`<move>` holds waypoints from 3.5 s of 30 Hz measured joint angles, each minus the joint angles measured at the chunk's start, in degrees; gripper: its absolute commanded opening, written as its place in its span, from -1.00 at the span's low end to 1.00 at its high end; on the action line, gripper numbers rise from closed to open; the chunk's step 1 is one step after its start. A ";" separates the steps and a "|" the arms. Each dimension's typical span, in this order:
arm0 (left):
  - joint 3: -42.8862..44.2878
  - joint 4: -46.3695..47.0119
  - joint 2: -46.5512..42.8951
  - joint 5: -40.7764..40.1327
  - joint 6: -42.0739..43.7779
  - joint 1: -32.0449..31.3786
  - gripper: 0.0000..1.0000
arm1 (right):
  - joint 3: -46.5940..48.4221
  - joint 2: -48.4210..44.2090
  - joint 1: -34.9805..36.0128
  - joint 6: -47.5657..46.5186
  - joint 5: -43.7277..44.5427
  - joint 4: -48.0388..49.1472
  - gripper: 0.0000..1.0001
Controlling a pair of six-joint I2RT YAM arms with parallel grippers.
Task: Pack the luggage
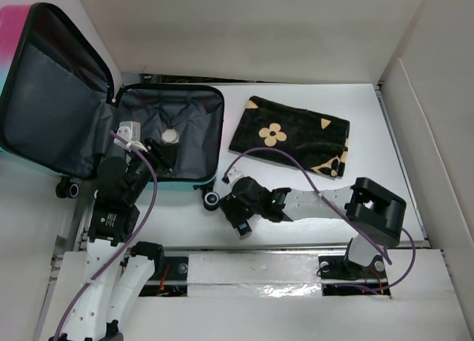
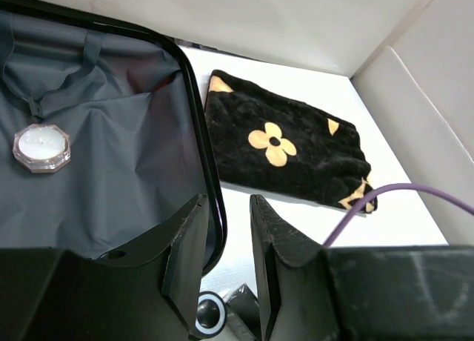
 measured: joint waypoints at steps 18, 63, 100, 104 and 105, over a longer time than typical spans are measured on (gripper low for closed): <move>0.00 0.04 -0.31 -0.04 -0.02 0.00 -0.39 | 29.05 -3.82 -2.05 -9.55 3.80 -6.71 1.00; 17.40 17.84 65.24 -17.18 -12.00 -31.10 0.24 | -13.09 2.99 -79.38 10.01 -34.77 27.34 -0.70; 26.08 16.26 81.05 -30.67 -28.30 -30.86 0.40 | -28.48 -45.90 -79.34 5.35 -30.18 18.60 0.96; 30.03 16.24 84.13 -31.74 -29.64 -30.88 0.28 | -28.26 -50.07 -77.22 3.23 -29.88 16.13 0.95; 30.51 16.28 84.61 -32.04 -29.86 -30.91 0.21 | -28.09 -50.75 -77.13 2.84 -29.88 15.54 0.95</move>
